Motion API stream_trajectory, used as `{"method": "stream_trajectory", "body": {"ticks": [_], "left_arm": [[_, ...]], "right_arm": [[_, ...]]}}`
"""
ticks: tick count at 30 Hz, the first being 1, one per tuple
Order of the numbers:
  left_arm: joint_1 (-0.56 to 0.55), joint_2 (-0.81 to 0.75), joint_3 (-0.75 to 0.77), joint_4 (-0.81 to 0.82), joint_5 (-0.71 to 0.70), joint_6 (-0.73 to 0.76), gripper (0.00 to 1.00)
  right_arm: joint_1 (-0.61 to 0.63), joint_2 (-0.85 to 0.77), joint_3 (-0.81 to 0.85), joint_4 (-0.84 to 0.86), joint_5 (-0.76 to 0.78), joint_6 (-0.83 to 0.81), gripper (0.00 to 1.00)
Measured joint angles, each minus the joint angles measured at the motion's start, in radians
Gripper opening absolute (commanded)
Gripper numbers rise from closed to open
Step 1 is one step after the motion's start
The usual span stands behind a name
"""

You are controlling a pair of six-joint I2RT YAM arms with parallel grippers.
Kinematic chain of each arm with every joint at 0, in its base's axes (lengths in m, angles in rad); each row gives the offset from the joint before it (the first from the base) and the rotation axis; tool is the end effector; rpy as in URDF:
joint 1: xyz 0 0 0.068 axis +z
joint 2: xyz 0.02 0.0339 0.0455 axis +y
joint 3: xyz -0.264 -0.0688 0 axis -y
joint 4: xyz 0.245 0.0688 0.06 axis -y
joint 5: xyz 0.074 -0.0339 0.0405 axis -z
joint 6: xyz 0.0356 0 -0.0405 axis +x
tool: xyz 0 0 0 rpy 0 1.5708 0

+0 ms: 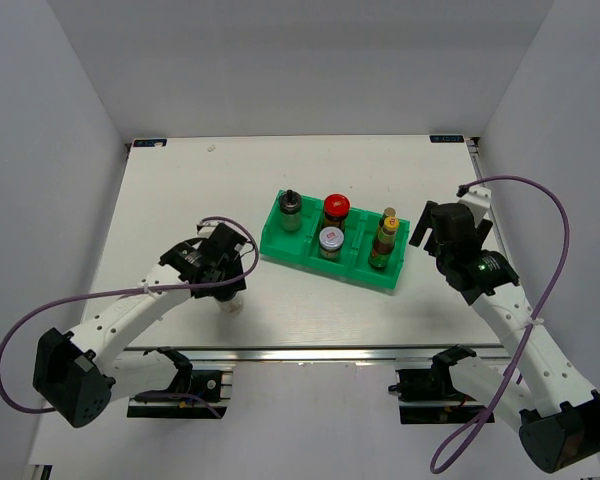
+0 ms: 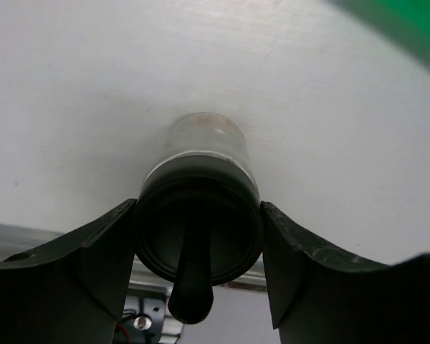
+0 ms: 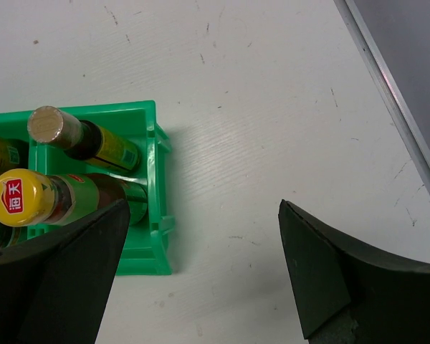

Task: Organize the condiment bottles

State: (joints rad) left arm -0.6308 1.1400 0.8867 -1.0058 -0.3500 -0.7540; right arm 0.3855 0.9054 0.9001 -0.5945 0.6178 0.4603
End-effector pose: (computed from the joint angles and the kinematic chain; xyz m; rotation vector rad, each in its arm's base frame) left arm 0.1646 -0.1051 0.2478 -0.2393 2.6703 0.0959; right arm 0.1814 0.0513 0.3217 0.4162 2.0097 -0.1507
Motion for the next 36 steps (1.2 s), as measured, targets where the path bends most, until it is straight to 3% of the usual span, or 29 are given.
{"method": "stream_trajectory", "body": {"ticks": [9,21,33,35,36], "left_arm": [[0.000,0.006,0.161,0.207,0.082,0.129,0.43],[0.000,0.334,0.405,0.409,0.130,0.245,0.42],[0.000,0.526,0.451,0.480,0.134,0.290,0.41],[0.000,0.546,0.454,0.479,0.133,0.292,0.47],[0.000,0.552,0.456,0.478,0.132,0.294,0.54]], "right_arm": [[0.000,-0.013,-0.014,0.018,0.000,0.000,0.89],[0.000,-0.013,-0.014,0.021,0.001,0.000,0.89],[0.000,-0.002,-0.014,0.021,0.007,0.000,0.89],[0.000,0.002,-0.014,0.021,0.007,0.000,0.89],[0.000,0.002,-0.014,0.021,0.008,0.000,0.89]]}}
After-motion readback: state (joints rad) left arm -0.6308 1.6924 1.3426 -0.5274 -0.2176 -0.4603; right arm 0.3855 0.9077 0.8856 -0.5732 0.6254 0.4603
